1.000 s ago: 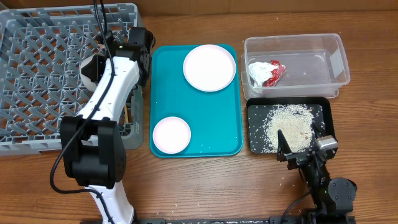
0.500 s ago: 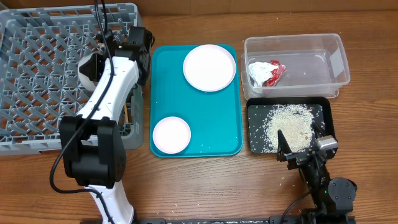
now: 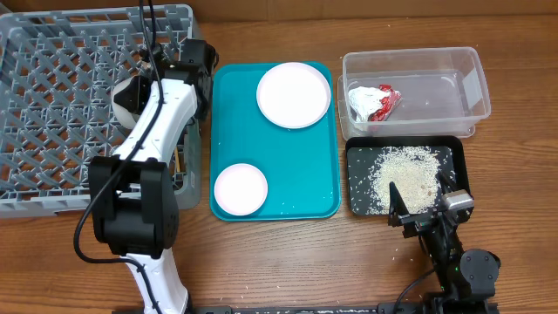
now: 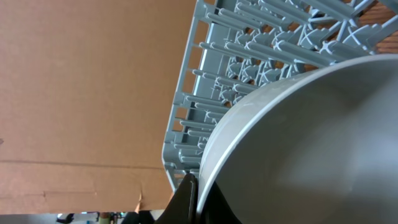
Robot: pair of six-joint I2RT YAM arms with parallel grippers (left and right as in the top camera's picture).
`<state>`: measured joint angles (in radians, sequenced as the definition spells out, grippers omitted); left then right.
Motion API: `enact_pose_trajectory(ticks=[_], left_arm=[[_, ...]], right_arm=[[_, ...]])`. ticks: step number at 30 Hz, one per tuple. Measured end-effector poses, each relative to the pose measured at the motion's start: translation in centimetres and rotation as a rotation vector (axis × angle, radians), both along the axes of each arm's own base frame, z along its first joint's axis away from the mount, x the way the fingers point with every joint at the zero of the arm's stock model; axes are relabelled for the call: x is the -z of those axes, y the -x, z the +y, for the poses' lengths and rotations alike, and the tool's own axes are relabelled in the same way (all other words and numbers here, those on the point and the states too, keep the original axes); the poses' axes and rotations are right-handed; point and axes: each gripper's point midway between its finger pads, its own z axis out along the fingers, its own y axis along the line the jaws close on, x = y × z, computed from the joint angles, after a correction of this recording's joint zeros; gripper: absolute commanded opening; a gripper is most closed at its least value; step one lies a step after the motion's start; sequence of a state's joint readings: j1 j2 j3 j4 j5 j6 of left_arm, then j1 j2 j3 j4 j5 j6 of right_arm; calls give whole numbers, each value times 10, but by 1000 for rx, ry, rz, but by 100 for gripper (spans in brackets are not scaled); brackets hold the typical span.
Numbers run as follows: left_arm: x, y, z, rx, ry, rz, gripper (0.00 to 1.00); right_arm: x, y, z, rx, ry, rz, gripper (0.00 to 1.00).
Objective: Sort waste into correct bins and load items into the dishwasher
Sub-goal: 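Lift the grey bowl and set it tilted into the dish rack, then reach the left gripper to the small white bowl and grasp its rim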
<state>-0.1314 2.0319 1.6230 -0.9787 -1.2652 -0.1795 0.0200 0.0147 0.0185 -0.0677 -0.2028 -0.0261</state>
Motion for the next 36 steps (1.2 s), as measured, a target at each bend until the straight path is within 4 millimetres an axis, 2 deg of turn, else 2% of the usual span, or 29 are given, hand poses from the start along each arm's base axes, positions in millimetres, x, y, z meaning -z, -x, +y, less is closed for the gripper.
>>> enact_pose_trajectory(ticks=[6,8,9,11,12,13,17,20,23,24,25,26,30,31,33,34,36], left_arm=[[2,-2,-12,28,10,10,8],[3,-2,-21,50,15,22,13],[4,-3,-26,62,19,26,17],[8,-3,-38,92,35,45,40],[10,-3,-43,106,46,63,48],[13,-2,-48,117,54,77,51],[26,10,-65,148,115,168,52],[36,24,-76,145,211,240,45],[39,29,-93,138,383,253,45],[38,29,-102,141,461,240,49],[34,29,-111,148,536,223,62],[29,29,-121,158,606,204,99],[-14,29,-161,245,896,72,100],[-29,32,-173,284,977,41,96],[-60,48,-196,370,1128,17,90],[-66,54,-200,385,1158,22,88],[-78,78,-208,405,1235,60,84]], right_arm=[[0,0,0,0,0,0,100],[0,0,0,0,0,0,100],[0,0,0,0,0,0,100],[0,0,0,0,0,0,100],[0,0,0,0,0,0,100],[0,0,0,0,0,0,100],[0,0,0,0,0,0,100],[0,0,0,0,0,0,100],[0,0,0,0,0,0,100],[0,0,0,0,0,0,100],[0,0,0,0,0,0,100],[0,0,0,0,0,0,100],[0,0,0,0,0,0,100],[0,0,0,0,0,0,100],[0,0,0,0,0,0,100],[0,0,0,0,0,0,100],[0,0,0,0,0,0,100]])
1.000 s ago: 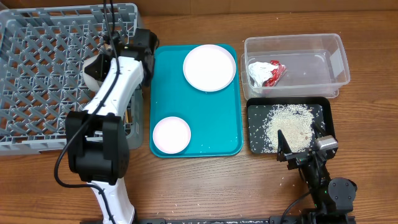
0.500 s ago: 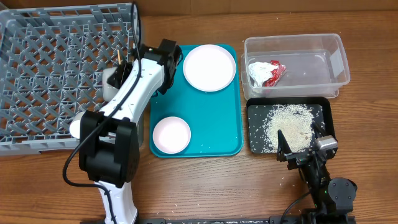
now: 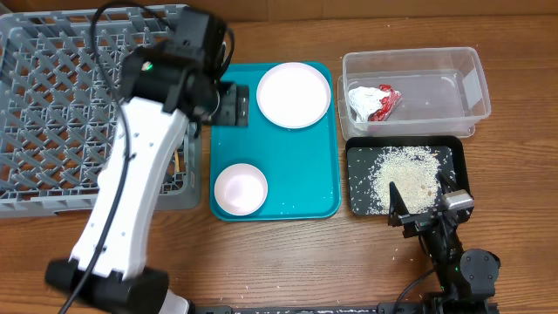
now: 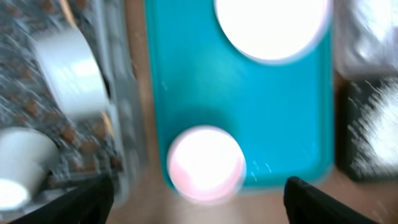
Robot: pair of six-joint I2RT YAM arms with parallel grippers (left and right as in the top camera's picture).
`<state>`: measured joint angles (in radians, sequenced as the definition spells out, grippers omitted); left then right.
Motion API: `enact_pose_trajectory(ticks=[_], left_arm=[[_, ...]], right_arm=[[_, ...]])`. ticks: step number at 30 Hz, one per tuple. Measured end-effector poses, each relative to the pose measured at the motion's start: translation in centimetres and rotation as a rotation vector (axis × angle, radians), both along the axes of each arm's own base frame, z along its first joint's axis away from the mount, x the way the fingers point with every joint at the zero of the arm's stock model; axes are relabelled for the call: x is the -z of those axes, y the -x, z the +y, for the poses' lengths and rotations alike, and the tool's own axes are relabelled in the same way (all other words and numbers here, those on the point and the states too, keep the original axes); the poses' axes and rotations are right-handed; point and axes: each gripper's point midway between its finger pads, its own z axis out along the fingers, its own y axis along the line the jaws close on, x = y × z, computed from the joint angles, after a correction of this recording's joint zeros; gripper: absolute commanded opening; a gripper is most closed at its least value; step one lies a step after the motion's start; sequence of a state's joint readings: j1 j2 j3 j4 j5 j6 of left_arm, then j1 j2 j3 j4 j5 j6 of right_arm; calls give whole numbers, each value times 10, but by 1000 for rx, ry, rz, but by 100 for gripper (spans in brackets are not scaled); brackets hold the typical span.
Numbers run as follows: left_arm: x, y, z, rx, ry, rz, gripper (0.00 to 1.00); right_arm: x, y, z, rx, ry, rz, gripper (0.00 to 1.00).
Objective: Sort waste into correct bins and load items into the dishwasher
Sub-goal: 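Reach the left gripper to the small white bowl and grasp its rim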
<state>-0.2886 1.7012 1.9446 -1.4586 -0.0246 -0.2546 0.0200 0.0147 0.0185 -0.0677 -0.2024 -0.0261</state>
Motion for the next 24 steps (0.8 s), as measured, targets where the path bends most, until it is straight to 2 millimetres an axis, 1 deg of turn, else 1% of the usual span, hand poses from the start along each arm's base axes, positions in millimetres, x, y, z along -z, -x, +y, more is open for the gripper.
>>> enact_pose_trajectory(ticks=[1,2,4,5,7,9,12,16,19,20,21,24], left_arm=[[-2,14,-3,15,21,32,83],[-2,24,-4,21,27,62,79],[4,36,-8,30,21,105,75],[10,39,-10,27,14,124,74],[33,50,-13,16,-30,190,75],[58,57,-12,-17,-69,242,71],[104,64,-9,-66,-106,301,69],[158,67,0,-117,-139,328,67],[183,65,4,-134,-150,301,66],[189,63,5,-138,-152,289,61],[196,64,8,-140,-162,284,59],[209,69,17,-168,-200,281,58]], right_arm=[[0,0,0,0,0,0,100],[0,0,0,0,0,0,100],[0,0,0,0,0,0,100],[0,0,0,0,0,0,100],[0,0,0,0,0,0,100],[0,0,0,0,0,0,100],[0,0,0,0,0,0,100],[0,0,0,0,0,0,100],[0,0,0,0,0,0,100],[0,0,0,0,0,0,100],[0,0,0,0,0,0,100],[0,0,0,0,0,0,100]])
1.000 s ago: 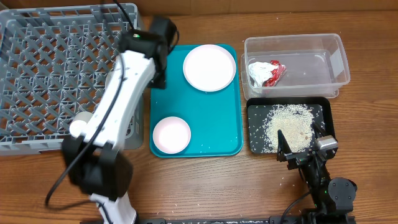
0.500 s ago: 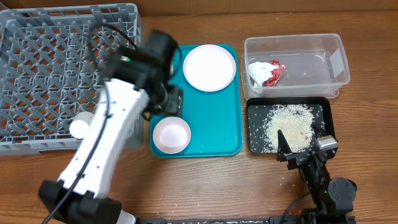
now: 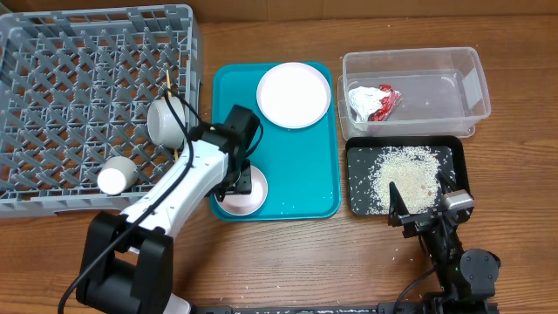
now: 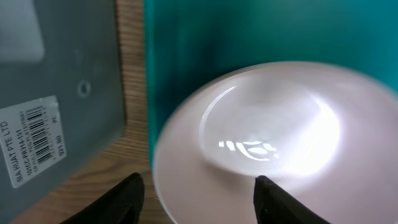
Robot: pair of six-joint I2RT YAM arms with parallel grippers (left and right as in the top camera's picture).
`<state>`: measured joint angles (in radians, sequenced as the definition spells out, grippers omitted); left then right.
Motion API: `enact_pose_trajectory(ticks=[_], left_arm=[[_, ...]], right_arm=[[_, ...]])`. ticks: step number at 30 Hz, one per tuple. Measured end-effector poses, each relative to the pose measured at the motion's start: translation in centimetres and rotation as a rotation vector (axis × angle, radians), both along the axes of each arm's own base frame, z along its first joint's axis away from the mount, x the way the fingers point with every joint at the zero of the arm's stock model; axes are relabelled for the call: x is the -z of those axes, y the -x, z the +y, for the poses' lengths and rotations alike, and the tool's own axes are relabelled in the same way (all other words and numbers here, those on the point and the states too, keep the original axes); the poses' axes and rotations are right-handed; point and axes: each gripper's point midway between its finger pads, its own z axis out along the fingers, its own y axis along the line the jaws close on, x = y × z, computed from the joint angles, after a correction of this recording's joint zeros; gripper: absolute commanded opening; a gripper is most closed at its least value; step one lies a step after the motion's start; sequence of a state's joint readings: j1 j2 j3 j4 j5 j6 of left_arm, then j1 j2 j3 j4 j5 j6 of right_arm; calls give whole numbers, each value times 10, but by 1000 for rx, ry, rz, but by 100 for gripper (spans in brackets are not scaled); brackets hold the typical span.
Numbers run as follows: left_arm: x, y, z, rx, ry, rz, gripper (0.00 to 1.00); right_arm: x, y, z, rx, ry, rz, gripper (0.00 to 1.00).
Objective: Sort waste into correct bins and load items into the dishwasher
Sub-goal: 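Reach the left gripper to the small white bowl and grasp its rim, then lift the white bowl and place it upright in the dish rack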
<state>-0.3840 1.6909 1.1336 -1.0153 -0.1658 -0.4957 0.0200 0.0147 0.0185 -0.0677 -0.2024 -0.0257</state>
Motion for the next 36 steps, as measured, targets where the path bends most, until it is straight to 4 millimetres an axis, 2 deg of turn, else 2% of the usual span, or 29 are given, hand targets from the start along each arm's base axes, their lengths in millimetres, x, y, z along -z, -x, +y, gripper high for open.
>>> enact_pose_trajectory(ticks=[4,8,13,16,23,26,28,30,31,33,34,36], left_arm=[[6,6,11,-22,-54,6,59],[8,3,10,-26,-50,-11,59],[27,3,-1,-11,24,-25,57],[43,12,-14,12,110,5,47],[46,19,-30,32,202,40,40],[44,17,-31,36,204,35,46],[40,10,-32,38,201,14,52],[34,0,-32,42,193,-19,54],[32,-5,-32,46,186,-36,51],[30,-10,-29,48,166,-57,32],[30,-11,-28,47,158,-61,26],[31,-12,-25,53,143,-62,25]], right_arm=[[0,0,0,0,0,0,100],[0,0,0,0,0,0,100],[0,0,0,0,0,0,100],[0,0,0,0,0,0,100],[0,0,0,0,1,0,100],[0,0,0,0,0,0,100],[0,0,0,0,0,0,100],[0,0,0,0,1,0,100],[0,0,0,0,0,0,100],[0,0,0,0,0,0,100],[0,0,0,0,0,0,100],[0,0,0,0,0,0,100]])
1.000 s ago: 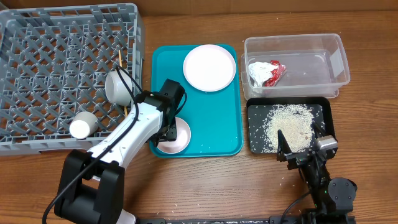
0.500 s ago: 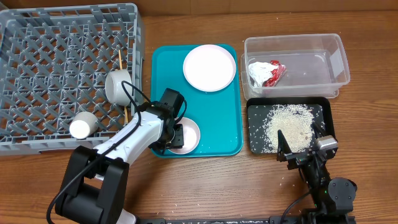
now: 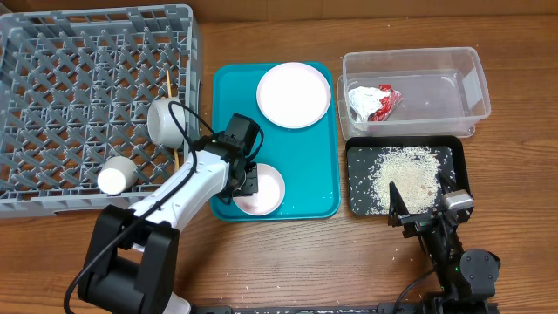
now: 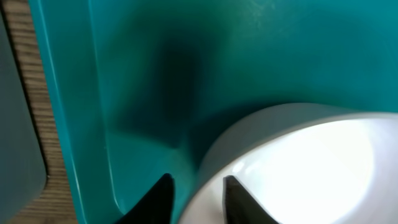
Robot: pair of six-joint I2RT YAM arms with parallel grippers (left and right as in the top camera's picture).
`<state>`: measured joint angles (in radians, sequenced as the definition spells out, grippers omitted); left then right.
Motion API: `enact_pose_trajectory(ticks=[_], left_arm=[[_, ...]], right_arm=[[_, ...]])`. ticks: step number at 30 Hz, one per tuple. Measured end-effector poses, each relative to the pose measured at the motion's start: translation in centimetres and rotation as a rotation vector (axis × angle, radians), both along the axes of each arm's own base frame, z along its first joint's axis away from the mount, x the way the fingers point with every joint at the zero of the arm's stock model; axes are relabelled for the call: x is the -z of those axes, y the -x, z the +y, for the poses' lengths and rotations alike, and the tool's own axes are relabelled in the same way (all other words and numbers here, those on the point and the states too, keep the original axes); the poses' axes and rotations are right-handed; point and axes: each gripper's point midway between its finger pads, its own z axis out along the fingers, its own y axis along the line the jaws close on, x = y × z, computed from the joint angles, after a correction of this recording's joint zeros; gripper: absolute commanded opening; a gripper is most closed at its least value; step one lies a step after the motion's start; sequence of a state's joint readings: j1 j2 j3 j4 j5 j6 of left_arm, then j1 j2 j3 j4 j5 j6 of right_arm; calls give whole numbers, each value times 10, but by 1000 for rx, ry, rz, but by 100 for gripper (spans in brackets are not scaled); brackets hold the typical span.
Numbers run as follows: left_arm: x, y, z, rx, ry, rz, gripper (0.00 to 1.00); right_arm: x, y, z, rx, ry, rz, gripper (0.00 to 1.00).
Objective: Sort waste into correct bins and load items into the dishwasher
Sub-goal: 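Lift the white bowl and place it upright in the dish rack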
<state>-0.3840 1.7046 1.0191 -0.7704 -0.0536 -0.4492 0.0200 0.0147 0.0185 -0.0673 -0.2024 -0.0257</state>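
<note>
A pale white bowl (image 3: 264, 191) sits at the near end of the teal tray (image 3: 309, 166). My left gripper (image 3: 247, 180) is low at the bowl's left rim. In the left wrist view its fingers (image 4: 158, 200) straddle the bowl (image 4: 298, 168), one outside the wall and one inside, shut on the rim. A white plate (image 3: 294, 94) lies at the tray's far end. Two white cups (image 3: 164, 119) lie in the grey dish rack (image 3: 52, 87). My right gripper (image 3: 421, 194) rests open at the near edge of the black tray (image 3: 362, 157) holding rice.
A clear plastic bin (image 3: 436, 65) at the back right holds a red and white wrapper (image 3: 375, 102). A thin stick (image 3: 168, 83) lies in the rack. The rack's right wall stands close beside the teal tray's left edge.
My left gripper's fingers have narrowed from wide apart to shut on the bowl's rim. The bowl now lies a little further right on the tray. The right arm is unchanged.
My left gripper was over the rack, shut on a white cup. Then it was above the teal tray with nothing in it, and the cup lay in the rack. Then it was low at the bowl with its fingers wide, and now they grip the rim.
</note>
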Motion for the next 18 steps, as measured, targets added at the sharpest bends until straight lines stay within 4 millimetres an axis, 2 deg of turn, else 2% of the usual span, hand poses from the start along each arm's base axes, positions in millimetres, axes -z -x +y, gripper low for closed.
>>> enact_pose_trajectory(ticks=[2,4,7,11,14,18], left_arm=[[2,0,1,3,-8,6,24],[7,2,2,2,-16,20,4],[9,6,1,8,-10,47,4],[-8,9,5,-1,-29,90,4],[-44,0,23,-37,-92,99,4],[-117,-35,44,-79,-187,-50,4]], right_arm=[[0,0,0,0,0,0,100],[0,0,0,0,0,1,100],[0,0,0,0,0,1,100],[0,0,0,0,1,1,100],[0,0,0,0,0,1,100],[0,0,0,0,0,1,100]])
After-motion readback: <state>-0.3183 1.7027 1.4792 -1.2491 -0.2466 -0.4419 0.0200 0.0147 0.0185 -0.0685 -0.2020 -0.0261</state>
